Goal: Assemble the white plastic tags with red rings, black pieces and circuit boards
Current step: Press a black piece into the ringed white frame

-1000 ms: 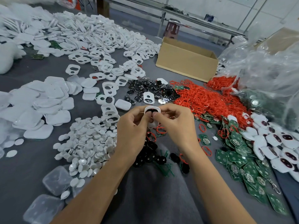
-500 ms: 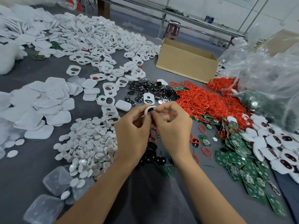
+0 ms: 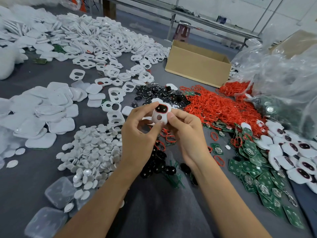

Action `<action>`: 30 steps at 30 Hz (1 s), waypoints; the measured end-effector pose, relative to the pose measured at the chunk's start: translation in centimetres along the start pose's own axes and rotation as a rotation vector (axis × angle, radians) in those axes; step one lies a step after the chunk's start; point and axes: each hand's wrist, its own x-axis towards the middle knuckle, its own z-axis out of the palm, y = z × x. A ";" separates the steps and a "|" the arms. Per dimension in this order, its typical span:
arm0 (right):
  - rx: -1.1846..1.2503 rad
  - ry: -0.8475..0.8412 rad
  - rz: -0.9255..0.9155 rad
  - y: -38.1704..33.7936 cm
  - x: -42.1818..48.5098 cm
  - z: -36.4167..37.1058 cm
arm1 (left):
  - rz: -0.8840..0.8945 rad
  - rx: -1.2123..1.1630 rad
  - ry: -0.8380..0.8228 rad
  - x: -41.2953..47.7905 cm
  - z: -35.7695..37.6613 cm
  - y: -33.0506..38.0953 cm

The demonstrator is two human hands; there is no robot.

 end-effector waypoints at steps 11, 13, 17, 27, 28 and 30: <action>-0.785 0.068 -0.487 0.1 -0.1 0.1 | -0.179 -0.175 0.051 0.0 0.5 -0.1; -1.001 0.043 -0.659 0.4 -0.3 0.3 | -0.351 -0.418 0.038 0.3 0.3 -0.3; -1.205 0.005 -0.829 0.3 -0.7 0.6 | -0.501 -0.607 0.034 0.8 -0.4 -0.7; -1.170 -0.105 -0.779 -0.6 -1.0 -0.1 | -0.637 -0.513 -0.026 0.9 -0.5 -0.2; -1.148 -0.084 -0.755 -0.8 -1.0 0.1 | -0.613 -0.485 -0.029 0.9 -0.5 -0.2; -1.098 -0.026 -0.728 -1.5 -1.0 0.9 | -0.566 -0.428 -0.021 0.9 -0.5 0.1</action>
